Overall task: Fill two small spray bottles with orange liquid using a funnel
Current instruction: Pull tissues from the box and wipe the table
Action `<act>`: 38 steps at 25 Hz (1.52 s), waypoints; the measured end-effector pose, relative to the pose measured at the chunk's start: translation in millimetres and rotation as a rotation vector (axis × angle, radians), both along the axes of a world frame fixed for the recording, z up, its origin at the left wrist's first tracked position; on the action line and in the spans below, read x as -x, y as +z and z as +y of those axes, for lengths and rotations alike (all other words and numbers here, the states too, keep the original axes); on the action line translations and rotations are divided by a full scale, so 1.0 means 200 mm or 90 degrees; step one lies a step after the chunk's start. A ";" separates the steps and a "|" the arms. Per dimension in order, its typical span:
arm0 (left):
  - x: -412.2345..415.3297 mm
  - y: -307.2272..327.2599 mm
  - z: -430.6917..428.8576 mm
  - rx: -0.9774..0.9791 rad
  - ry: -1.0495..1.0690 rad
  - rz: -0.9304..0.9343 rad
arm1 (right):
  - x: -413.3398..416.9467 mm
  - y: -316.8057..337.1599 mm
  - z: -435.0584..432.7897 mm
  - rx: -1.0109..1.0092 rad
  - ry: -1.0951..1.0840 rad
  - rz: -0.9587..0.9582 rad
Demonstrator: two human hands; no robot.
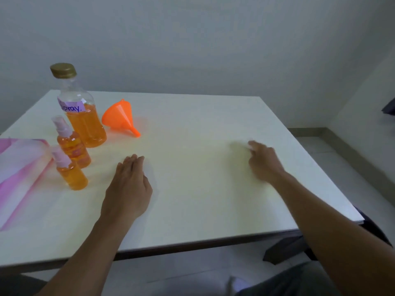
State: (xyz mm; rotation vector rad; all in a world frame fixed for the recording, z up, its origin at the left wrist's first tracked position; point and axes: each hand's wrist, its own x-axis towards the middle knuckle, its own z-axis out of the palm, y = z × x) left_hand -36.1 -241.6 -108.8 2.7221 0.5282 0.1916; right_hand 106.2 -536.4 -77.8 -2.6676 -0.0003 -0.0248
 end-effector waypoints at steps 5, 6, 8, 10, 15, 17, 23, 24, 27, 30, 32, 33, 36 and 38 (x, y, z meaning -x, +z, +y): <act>-0.01 0.00 0.01 -0.009 -0.005 0.001 | 0.12 -0.07 0.41 0.079 0.216 0.018; -0.01 -0.01 0.01 -0.007 -0.006 0.001 | 0.15 -0.08 0.48 0.079 0.264 0.006; -0.01 -0.01 0.01 -0.004 -0.004 0.001 | 0.20 -0.10 0.58 0.061 0.341 -0.019; -0.01 -0.01 0.01 -0.004 -0.005 0.002 | 0.26 -0.12 0.61 0.041 0.411 -0.024; 0.00 -0.01 0.01 -0.002 -0.007 0.003 | 0.31 -0.14 0.49 -0.091 0.485 -0.021; -0.01 0.00 0.01 -0.003 -0.009 0.002 | 0.27 -0.10 0.40 -0.196 0.408 -0.056; 0.00 0.00 0.00 0.001 -0.003 0.000 | 0.01 0.07 0.20 -0.249 0.024 -0.181; 0.00 0.00 0.00 -0.002 -0.002 0.001 | -0.04 0.06 0.20 -0.209 -0.005 -0.168; 0.00 -0.01 0.00 -0.005 0.000 0.000 | -0.15 -0.01 0.33 -0.069 0.031 -0.024; -0.02 -0.01 0.00 -0.005 0.004 0.002 | -0.16 -0.09 0.58 0.065 0.175 0.030; -0.02 -0.01 0.01 -0.010 0.002 0.001 | -0.14 -0.08 0.70 0.049 0.225 0.019; -0.02 -0.01 0.01 -0.010 0.002 0.001 | -0.13 -0.08 0.72 0.037 0.240 0.016; -0.01 -0.01 0.01 -0.007 -0.003 0.000 | -0.10 -0.09 0.68 0.031 0.306 0.018; -0.01 -0.01 0.01 -0.006 -0.006 0.000 | -0.09 -0.09 0.59 0.048 0.366 0.007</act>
